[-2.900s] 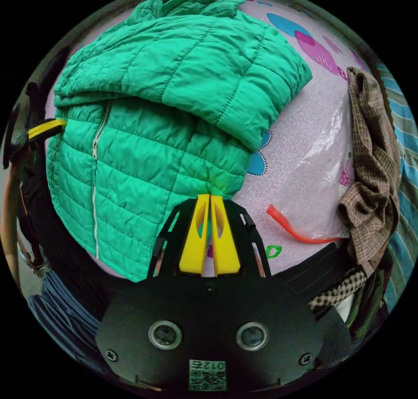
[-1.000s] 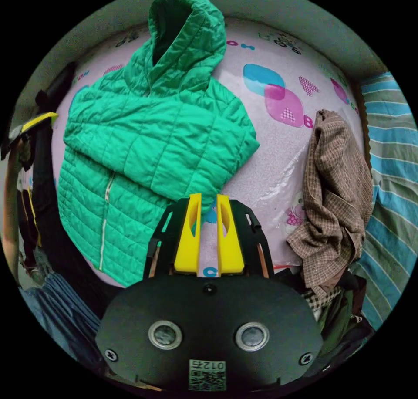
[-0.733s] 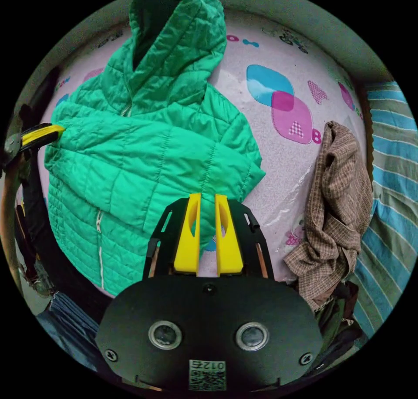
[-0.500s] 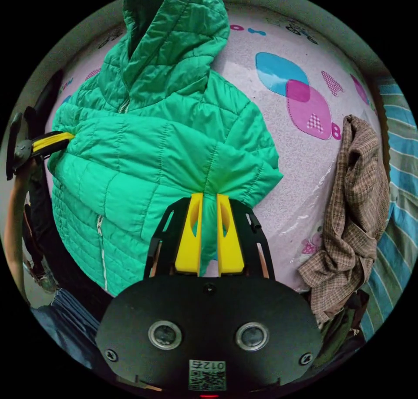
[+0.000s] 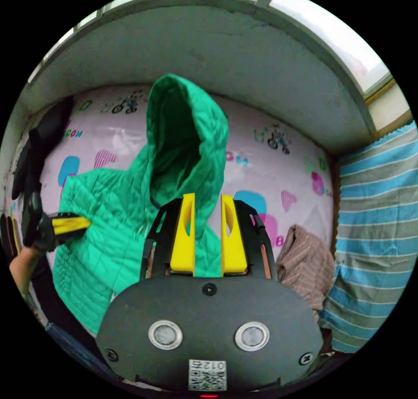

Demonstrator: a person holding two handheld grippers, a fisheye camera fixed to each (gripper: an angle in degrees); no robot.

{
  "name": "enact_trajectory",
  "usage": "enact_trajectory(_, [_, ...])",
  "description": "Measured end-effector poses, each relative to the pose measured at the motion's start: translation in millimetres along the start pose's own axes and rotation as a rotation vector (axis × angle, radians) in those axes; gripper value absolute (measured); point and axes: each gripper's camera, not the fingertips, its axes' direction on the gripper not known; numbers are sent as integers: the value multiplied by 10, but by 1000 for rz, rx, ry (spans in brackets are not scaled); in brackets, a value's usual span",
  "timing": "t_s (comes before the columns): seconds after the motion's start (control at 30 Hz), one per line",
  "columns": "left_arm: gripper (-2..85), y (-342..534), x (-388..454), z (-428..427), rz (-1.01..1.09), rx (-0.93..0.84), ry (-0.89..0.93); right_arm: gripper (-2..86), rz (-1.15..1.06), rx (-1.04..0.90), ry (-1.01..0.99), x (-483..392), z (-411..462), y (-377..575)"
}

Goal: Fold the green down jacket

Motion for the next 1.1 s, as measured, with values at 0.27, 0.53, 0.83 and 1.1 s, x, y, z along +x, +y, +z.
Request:
enact_trajectory(0.27, [4, 173, 3, 26, -17, 39, 55, 6, -21, -6, 73, -325, 159, -277])
enact_trajectory(0.53, [81, 368, -11, -644, -94, 315, -77, -8, -82, 101, -48, -390, -196, 405])
enact_trajectory(0.83, [113, -264, 439, -942, -14, 412, -272, -8, -106, 120, -208, -367, -535, 1058])
enact_trajectory(1.1, [11, 43, 566, -1036, 34, 451, -196, -7, -144, 111, -306, -362, -672, 1511])
